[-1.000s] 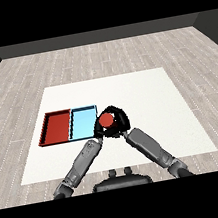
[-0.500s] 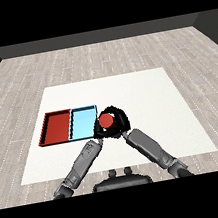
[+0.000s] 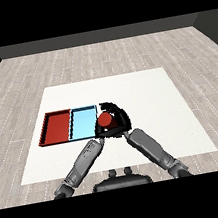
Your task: Pick the red can and put it in the red box
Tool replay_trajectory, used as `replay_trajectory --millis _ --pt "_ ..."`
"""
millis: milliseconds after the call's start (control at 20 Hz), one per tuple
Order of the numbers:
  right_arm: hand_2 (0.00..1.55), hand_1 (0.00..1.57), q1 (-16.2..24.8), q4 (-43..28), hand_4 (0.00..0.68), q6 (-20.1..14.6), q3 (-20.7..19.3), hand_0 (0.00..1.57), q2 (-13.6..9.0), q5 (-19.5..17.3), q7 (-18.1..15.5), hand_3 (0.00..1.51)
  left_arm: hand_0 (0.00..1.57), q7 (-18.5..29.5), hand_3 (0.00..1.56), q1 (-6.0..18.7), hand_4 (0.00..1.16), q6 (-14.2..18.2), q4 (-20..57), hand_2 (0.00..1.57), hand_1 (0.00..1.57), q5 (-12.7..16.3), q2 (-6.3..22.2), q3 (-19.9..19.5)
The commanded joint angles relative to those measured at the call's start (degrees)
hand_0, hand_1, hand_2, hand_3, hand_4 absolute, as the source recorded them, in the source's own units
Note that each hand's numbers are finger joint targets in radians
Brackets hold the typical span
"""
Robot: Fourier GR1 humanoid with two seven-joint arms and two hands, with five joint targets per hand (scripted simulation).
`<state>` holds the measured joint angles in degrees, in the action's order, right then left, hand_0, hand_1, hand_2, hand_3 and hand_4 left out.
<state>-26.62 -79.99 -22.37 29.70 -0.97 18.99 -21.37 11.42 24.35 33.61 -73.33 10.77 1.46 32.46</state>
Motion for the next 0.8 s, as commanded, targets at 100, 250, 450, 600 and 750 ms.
replay_trajectory --millis 100,250,450,600,750 --pt "0.0 0.0 -3.0 5.0 0.0 3.6 -3.3 0.0 0.9 -0.4 -2.7 0.0 1.57 0.4 1.49 -1.5 1.15 -0.5 -0.7 1.57 1.57 -1.8 -1.4 1.0" --pt "0.0 0.0 -1.9 1.5 0.0 0.9 -2.0 0.0 0.9 -3.3 0.0 0.0 1.57 2.7 1.48 1.1 1.15 2.0 2.4 1.57 1.57 -0.3 -1.4 3.1" --pt "0.0 0.0 0.4 -8.8 0.0 -1.1 -5.1 0.0 -1.8 -7.7 6.9 0.0 1.57 -1.2 1.48 -1.5 1.15 0.0 -1.0 1.57 1.57 -4.3 -1.4 -0.7" --pt "0.0 0.0 -2.1 -7.4 0.0 0.1 -8.9 0.0 -1.3 -7.8 6.9 0.0 1.57 5.0 1.49 -0.3 1.14 -0.2 4.1 1.57 1.57 2.4 -1.4 0.2" --pt "0.0 0.0 1.1 -18.3 0.0 2.2 -12.3 0.0 -5.9 -4.4 8.8 0.0 1.57 0.4 1.48 -4.3 1.13 -2.8 -0.9 1.57 1.57 -0.1 0.9 -3.6"
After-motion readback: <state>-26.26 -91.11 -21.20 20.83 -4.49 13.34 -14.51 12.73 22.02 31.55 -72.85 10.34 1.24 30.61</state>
